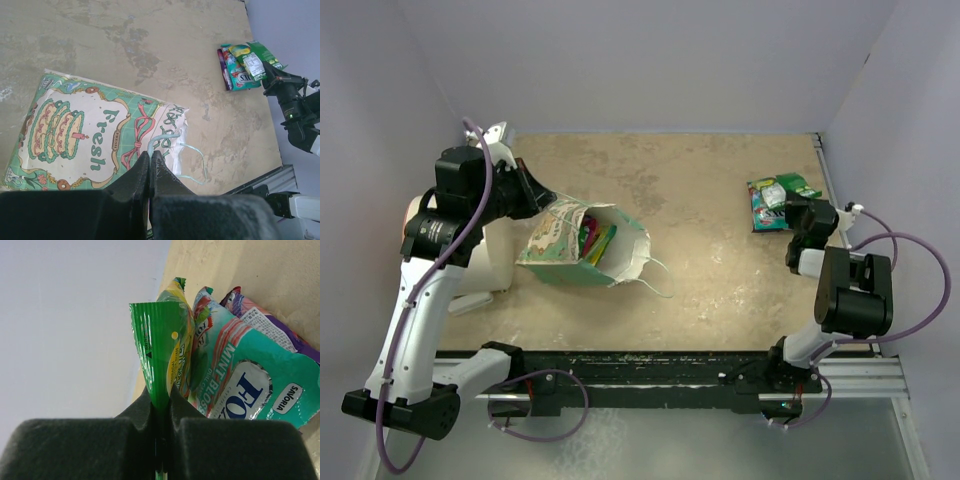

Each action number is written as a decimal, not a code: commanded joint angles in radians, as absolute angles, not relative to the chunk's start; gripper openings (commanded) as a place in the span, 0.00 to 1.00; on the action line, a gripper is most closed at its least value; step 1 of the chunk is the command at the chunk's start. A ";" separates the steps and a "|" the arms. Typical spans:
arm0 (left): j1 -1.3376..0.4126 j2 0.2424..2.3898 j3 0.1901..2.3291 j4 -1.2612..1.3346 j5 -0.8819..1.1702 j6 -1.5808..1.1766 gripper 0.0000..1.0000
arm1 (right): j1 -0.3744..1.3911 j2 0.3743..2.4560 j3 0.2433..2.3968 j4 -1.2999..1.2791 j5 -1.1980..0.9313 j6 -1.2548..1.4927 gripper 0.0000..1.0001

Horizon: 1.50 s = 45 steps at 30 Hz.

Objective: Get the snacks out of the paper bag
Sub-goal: Place the snack at the center of the board, then take out the snack from the paper bag.

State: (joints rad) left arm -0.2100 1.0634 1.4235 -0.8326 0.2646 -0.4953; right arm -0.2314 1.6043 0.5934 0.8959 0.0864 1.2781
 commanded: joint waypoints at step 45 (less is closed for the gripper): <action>-0.210 0.952 1.329 -0.737 0.535 -0.501 0.00 | 0.222 1.199 0.923 -0.040 -0.085 0.620 0.67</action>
State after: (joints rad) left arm -0.2100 0.9802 1.3708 -0.8082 0.4175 -0.4759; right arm 0.0406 1.2053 0.8265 0.0635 -0.0002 0.6987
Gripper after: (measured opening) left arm 0.008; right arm 0.670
